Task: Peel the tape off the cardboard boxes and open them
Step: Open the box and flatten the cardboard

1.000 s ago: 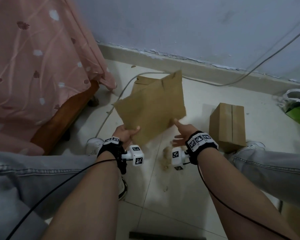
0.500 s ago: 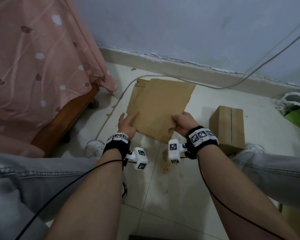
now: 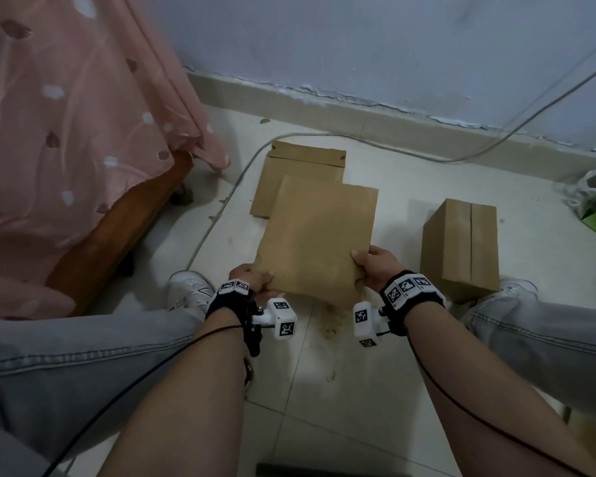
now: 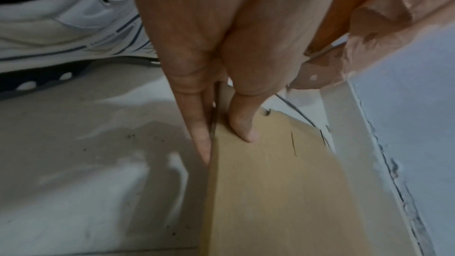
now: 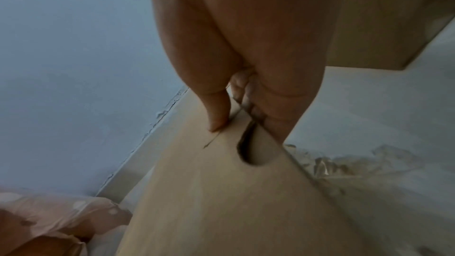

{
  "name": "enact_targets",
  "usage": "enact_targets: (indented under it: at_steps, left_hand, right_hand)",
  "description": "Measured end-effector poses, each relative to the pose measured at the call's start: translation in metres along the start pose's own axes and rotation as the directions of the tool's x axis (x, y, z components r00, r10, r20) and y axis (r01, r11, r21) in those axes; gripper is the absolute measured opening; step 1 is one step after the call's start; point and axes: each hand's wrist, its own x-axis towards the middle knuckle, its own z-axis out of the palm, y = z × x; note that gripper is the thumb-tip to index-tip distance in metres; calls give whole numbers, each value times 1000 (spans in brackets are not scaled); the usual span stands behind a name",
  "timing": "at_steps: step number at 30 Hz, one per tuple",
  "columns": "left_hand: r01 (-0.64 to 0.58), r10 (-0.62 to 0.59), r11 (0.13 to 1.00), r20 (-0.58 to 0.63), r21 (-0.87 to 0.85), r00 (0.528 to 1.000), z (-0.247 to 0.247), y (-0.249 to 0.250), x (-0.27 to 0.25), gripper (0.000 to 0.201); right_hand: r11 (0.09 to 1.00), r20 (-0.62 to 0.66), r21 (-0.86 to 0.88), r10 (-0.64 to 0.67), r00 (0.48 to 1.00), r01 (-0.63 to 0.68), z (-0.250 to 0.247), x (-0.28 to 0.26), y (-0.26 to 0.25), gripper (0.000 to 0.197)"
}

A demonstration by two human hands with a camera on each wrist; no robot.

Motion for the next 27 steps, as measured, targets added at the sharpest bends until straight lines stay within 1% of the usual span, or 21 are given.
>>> enact_targets:
  at_steps: [1,3,6,7,9,10,12,13,16,18,19,20,21,22,23,24,25,26,27]
  left_hand:
    - [-27,26,999,-13,-45,1000,0,-2,0,29]
    - [-94,93,990,-19,-102,995,-2,-1,1,26]
    - [-189,191,980,-49,57,980,-8,13,0,24]
    - [-211,218,973,-64,97,974,-11,17,2,23]
    - [-232,239,967,-68,102,969,-15,23,2,21]
    - [-236,242,966,-57,105,968,-16,23,3,21]
    - [-247,252,961,-31,128,967,-19,22,6,22]
    - [-256,261,958,-20,130,965,-20,21,6,23]
    - [-269,269,957,18,107,963,-21,21,4,22]
    - [-283,279,954,52,101,959,-21,20,3,17]
    - [-292,286,952,68,94,956,-22,21,2,15]
    - [-301,295,950,87,79,952,-23,22,1,14]
    - [-303,295,951,111,62,949,-24,23,1,14]
    - [-298,290,954,145,40,946,-25,24,0,15]
    - [-294,285,956,179,23,942,-26,25,0,15]
    - [-292,284,956,200,10,938,-28,26,1,15]
    - [-294,286,956,213,6,934,-30,28,2,15]
    - [-303,296,953,217,2,930,-32,29,2,16]
    - [-317,310,948,214,1,927,-34,30,2,17]
  right_hand:
    - [1000,-14,-20,5,1000,-6,-2,1,1,29]
    - [1000,-27,-28,1,1000,-2,-4,3,-1,39]
    - [998,-46,54,-15,999,18,-7,6,-11,69]
    - [997,-42,81,-9,999,12,-8,6,-15,76]
    - [996,-44,85,-7,999,11,-11,5,-24,83]
    - [999,-69,43,-27,997,30,-13,5,-27,86]
    - [991,-144,-98,-107,984,94,-19,6,-34,94]
    - [981,-156,-157,-140,978,115,-21,5,-38,98]
    - [960,-193,-263,-149,970,95,-27,5,-46,105]
    - [929,-233,-359,-177,956,85,-33,6,-50,105]
    - [912,-233,-397,-210,950,104,-36,6,-51,101]
    - [888,-212,-440,-246,946,132,-37,5,-54,96]
    - [841,-176,-517,-284,942,157,-38,4,-56,91]
    - [772,-132,-615,-303,944,161,-39,1,-60,89]
    - [697,-86,-699,-303,949,160,-40,-1,-64,93]
    - [654,-48,-738,-297,954,166,-41,-3,-68,100]
    - [653,-27,-736,-288,957,176,-41,-6,-73,105]
    - [667,-34,-723,-291,956,177,-41,-8,-77,105]
    - [670,-49,-719,-312,949,183,-42,-9,-80,99]
